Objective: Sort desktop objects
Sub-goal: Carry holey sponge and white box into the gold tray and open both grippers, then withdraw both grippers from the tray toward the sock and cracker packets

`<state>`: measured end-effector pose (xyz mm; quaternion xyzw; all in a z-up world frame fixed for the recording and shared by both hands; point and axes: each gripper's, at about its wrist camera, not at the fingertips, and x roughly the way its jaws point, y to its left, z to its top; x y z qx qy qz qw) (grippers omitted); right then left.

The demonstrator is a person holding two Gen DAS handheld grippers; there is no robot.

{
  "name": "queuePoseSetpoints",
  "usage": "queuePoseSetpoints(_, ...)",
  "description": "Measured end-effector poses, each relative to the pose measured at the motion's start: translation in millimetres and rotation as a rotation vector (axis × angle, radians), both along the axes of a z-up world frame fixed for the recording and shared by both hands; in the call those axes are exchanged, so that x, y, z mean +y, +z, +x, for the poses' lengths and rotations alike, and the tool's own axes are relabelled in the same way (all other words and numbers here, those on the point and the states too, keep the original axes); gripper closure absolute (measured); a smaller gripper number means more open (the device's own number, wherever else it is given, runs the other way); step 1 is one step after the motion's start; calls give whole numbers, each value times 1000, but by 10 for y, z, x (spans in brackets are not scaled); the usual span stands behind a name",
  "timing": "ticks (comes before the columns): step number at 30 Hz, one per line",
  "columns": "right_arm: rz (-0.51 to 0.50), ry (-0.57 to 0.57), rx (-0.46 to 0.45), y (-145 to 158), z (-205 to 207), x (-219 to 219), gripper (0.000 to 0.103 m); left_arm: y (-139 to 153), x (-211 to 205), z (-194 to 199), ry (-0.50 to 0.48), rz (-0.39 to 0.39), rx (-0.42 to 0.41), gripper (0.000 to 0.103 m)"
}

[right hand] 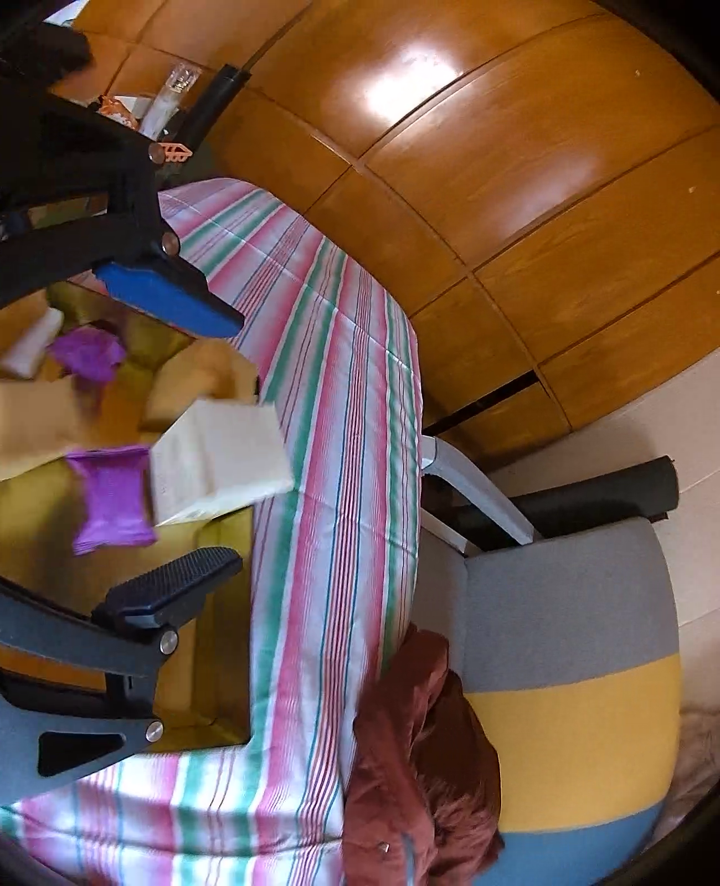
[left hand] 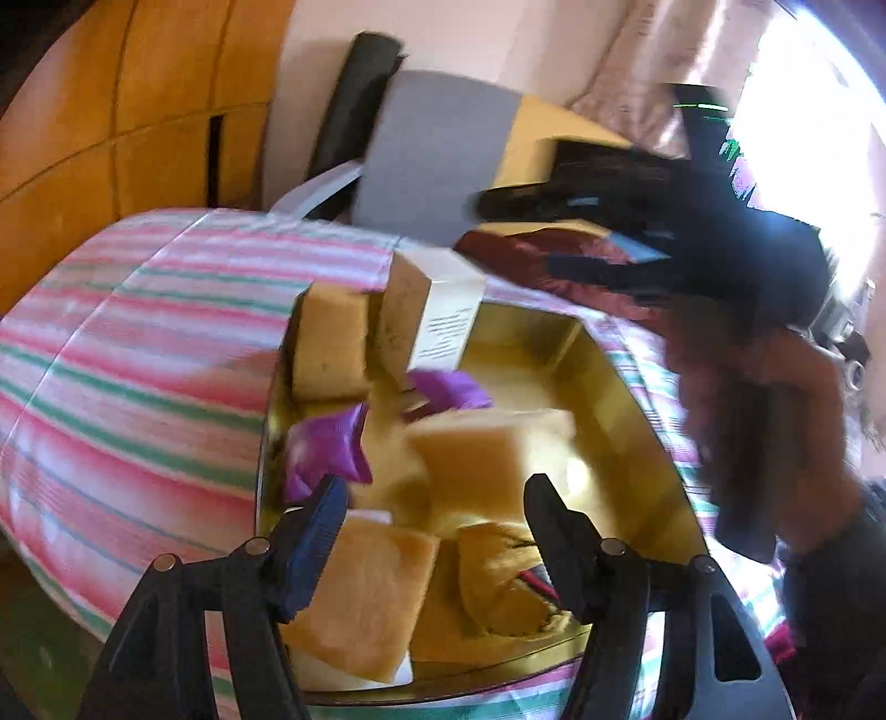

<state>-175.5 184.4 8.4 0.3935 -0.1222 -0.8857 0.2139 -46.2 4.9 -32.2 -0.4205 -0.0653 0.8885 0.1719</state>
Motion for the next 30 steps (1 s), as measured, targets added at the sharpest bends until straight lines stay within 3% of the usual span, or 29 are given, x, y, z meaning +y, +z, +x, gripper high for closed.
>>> queuePoseSetpoints(10,21,-51,22,-6,809,460,7,73,-47,89,105,-92,37,37)
queuePoseSetpoints(22,244,-101,64,-154,1526,602,1,248,136,258,123,-202,122,37)
queuePoseSetpoints(30,332,-167,83,-164,1788,812,1,272,265,352,108,-235,121,37)
